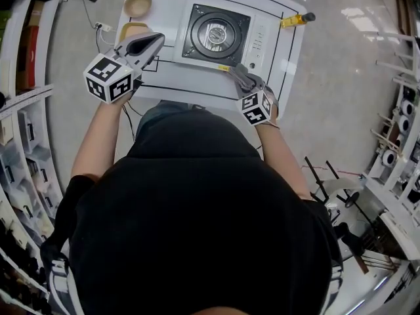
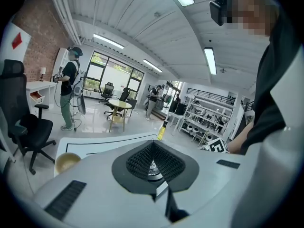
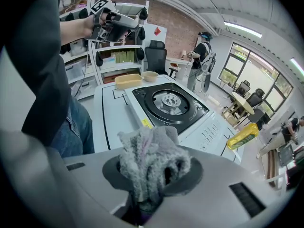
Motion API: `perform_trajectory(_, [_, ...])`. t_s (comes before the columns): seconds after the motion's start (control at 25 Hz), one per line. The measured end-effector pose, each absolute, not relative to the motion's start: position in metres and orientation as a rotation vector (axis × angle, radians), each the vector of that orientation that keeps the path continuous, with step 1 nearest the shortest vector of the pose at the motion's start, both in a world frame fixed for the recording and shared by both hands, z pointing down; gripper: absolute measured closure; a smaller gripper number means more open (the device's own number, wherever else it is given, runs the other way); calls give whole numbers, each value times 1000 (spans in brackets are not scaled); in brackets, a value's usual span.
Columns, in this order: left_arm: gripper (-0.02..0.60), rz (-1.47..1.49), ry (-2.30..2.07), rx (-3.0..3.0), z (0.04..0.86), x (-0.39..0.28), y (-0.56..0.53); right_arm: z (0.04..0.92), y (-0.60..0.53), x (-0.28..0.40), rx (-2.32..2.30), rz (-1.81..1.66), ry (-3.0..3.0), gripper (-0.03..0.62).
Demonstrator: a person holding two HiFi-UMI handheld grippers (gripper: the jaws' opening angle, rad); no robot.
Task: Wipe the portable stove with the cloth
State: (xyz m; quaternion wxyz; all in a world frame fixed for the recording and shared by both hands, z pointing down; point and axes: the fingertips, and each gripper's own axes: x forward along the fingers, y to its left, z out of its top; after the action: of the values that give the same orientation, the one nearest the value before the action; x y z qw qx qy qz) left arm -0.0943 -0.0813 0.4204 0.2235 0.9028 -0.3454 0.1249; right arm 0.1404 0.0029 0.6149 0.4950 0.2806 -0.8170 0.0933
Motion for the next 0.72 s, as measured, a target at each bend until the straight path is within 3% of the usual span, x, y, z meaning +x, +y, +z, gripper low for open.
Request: perform_trajectory(0.72, [558,331,-1003,2418,439,-126,-83,617,0,60,510,230,-2115,477])
